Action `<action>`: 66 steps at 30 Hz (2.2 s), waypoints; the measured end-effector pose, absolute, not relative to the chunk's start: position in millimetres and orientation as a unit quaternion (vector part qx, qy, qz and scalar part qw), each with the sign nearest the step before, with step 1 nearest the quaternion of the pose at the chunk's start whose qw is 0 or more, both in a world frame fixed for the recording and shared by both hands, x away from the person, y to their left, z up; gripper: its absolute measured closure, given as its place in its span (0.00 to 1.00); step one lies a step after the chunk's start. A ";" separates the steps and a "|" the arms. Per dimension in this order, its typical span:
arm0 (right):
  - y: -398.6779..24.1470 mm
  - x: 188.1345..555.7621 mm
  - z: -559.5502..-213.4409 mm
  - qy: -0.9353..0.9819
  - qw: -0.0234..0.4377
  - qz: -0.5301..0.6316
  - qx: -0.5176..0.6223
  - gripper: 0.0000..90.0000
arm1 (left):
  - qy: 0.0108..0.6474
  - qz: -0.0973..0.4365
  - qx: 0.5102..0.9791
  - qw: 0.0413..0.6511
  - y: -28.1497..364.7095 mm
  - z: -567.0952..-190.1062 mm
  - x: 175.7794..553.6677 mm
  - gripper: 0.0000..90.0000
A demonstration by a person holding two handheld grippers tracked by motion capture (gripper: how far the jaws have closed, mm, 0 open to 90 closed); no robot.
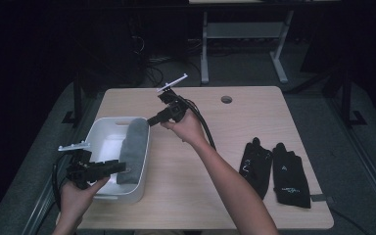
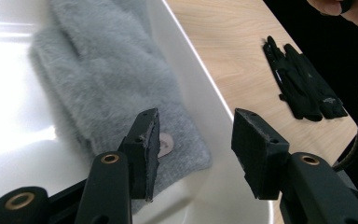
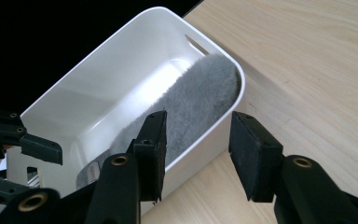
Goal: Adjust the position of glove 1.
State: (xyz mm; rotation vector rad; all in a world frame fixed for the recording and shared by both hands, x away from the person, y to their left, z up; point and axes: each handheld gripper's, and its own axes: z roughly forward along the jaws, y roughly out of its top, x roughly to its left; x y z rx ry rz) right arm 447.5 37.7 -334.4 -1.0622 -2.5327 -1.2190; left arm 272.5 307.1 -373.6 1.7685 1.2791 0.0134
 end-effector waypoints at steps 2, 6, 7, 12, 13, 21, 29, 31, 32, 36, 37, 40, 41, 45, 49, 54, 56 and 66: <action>32.6 446.7 -333.3 -0.840 0.070 -0.405 -0.354 0.62 | 0.517 0.006 0.720 0.462 304.7 -372.2 273.3 0.57; 23.9 444.8 -330.9 -0.836 0.070 -0.412 -0.356 0.62 | 0.510 0.008 0.723 0.465 298.9 -368.2 274.5 0.57; 21.7 444.6 -330.3 -0.836 0.068 -0.414 -0.354 0.62 | 0.509 0.008 0.724 0.466 297.2 -367.2 274.8 0.57; 10.9 441.3 -328.2 -0.834 0.065 -0.419 -0.352 0.61 | 0.501 0.005 0.728 0.468 287.7 -363.2 276.9 0.56; 7.8 440.1 -327.8 -0.833 0.065 -0.421 -0.354 0.61 | 0.497 0.005 0.731 0.468 285.9 -362.6 277.6 0.56; -16.1 434.0 -324.7 -0.827 0.064 -0.425 -0.363 0.60 | 0.481 0.001 0.738 0.472 266.7 -357.0 280.5 0.55; -41.5 426.4 -322.1 -0.822 0.061 -0.431 -0.368 0.59 | 0.463 0.000 0.749 0.474 246.9 -351.4 281.7 0.54; -47.9 425.0 -321.2 -0.822 0.058 -0.431 -0.368 0.59 | 0.459 -0.002 0.750 0.476 241.8 -350.0 281.9 0.54; -50.5 424.5 -320.5 -0.822 0.057 -0.431 -0.368 0.59 | 0.458 -0.003 0.750 0.477 239.4 -349.3 281.9 0.53; -63.5 420.3 -318.3 -0.820 0.054 -0.431 -0.373 0.59 | 0.448 -0.006 0.756 0.476 229.3 -347.8 282.1 0.53; -66.8 419.2 -318.0 -0.819 0.053 -0.431 -0.375 0.59 | 0.445 -0.007 0.758 0.476 226.9 -347.4 282.0 0.53; -76.4 416.0 -318.8 -0.816 0.051 -0.433 -0.380 0.59 | 0.438 -0.007 0.762 0.476 220.4 -346.8 282.2 0.52; -80.5 414.9 -319.4 -0.815 0.051 -0.433 -0.383 0.58 | 0.437 -0.008 0.763 0.476 219.3 -346.9 282.6 0.52; -93.3 412.4 -320.9 -0.812 0.051 -0.431 -0.390 0.58 | 0.433 -0.010 0.766 0.475 213.3 -346.1 284.3 0.51; -102.9 409.5 -322.5 -0.809 0.050 -0.431 -0.396 0.58 | 0.427 -0.013 0.769 0.476 207.3 -346.4 285.2 0.50; -113.7 405.6 -324.7 -0.809 0.049 -0.429 -0.399 0.56 | 0.420 -0.016 0.771 0.478 198.8 -346.0 286.1 0.49; -118.2 403.9 -325.0 -0.809 0.048 -0.429 -0.400 0.56 | 0.418 -0.018 0.771 0.480 196.0 -346.0 286.7 0.49; -143.3 394.2 -325.2 -0.800 0.045 -0.436 -0.410 0.55 | 0.406 -0.026 0.778 0.479 179.1 -346.8 289.6 0.48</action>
